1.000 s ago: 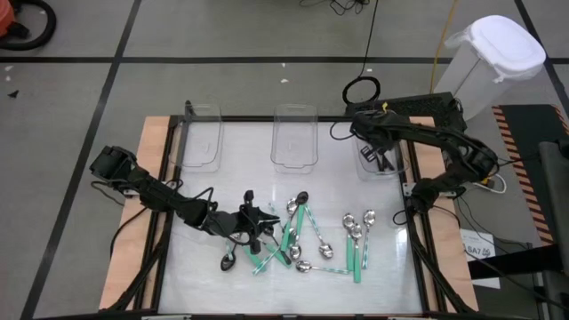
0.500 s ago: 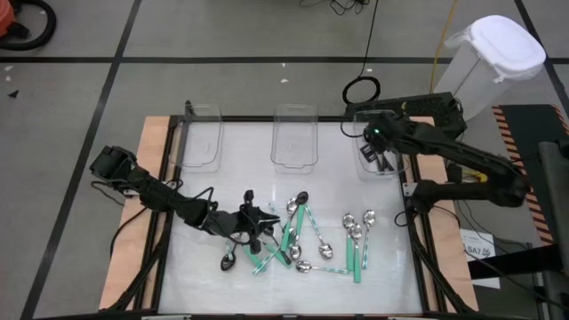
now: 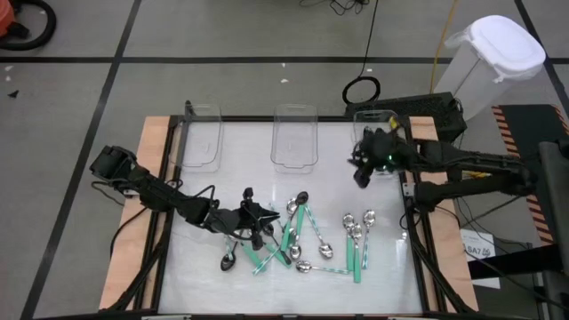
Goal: Sort silverware by color (type)
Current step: Put the black spoon into the right transparent bin
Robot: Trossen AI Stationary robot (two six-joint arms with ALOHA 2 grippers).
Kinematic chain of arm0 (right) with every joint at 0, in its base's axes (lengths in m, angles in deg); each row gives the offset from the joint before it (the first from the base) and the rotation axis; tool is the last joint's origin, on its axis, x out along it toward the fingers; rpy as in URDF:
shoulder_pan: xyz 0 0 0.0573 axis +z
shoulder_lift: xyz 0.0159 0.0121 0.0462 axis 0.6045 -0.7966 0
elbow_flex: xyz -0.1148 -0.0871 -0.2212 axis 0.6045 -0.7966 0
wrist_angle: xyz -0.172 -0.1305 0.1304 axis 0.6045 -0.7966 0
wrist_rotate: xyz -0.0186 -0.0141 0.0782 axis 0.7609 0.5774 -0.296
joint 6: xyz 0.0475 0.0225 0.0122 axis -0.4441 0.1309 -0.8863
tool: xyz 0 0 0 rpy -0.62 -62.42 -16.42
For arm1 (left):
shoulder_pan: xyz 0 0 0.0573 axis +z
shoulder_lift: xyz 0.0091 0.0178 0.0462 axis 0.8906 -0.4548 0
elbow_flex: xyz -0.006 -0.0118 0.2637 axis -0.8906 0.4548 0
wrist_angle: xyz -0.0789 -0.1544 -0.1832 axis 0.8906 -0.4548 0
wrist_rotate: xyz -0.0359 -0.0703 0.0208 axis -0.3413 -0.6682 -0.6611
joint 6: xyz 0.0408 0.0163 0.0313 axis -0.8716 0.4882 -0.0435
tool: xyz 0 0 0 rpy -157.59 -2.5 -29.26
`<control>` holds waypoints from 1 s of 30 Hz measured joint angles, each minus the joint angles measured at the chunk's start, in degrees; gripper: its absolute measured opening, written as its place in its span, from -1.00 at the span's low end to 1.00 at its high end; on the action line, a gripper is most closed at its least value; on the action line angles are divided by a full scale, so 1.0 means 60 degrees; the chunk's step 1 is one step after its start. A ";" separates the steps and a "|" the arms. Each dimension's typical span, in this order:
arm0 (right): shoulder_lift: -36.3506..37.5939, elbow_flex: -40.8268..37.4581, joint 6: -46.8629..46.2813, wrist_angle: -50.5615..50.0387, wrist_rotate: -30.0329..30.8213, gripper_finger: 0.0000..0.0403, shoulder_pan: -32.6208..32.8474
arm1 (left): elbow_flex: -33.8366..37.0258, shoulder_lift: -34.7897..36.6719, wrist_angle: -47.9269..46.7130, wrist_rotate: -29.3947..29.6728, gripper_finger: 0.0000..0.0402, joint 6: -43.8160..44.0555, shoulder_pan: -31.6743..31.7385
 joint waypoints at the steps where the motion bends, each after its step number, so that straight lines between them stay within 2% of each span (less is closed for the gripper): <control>1: -0.0046 0.0000 0.0045 0.0277 0.0001 -0.42 0.0359 | 0.0000 0.0002 -0.0052 0.0008 -0.81 0.0081 -0.0002; 5: -0.0341 0.0000 0.0068 0.1060 0.0166 -0.42 0.1834 | 0.0000 0.0000 -0.0283 0.0037 -0.81 0.0323 -0.0002; 14: -0.2247 0.0000 -0.0626 0.1551 0.2551 -0.42 0.5070 | 0.0000 0.0000 -0.1026 0.0394 -0.81 0.1277 -0.0016; 22: -0.4718 -0.0004 -0.0290 0.4245 0.2821 -0.42 0.6734 | -0.0020 0.0000 -0.1982 0.0758 -0.81 0.2199 -0.0261; 25: -0.5599 -0.0004 0.0087 0.5051 0.2801 -0.42 0.7061 | -0.0510 -0.0004 -0.3443 0.1020 -0.81 0.2965 -0.0319; 30: -0.6602 -0.0004 0.0889 0.5716 0.2803 -0.42 0.7139 | -0.2247 -0.0007 -0.7982 0.1221 -0.81 0.5256 -0.0413</control>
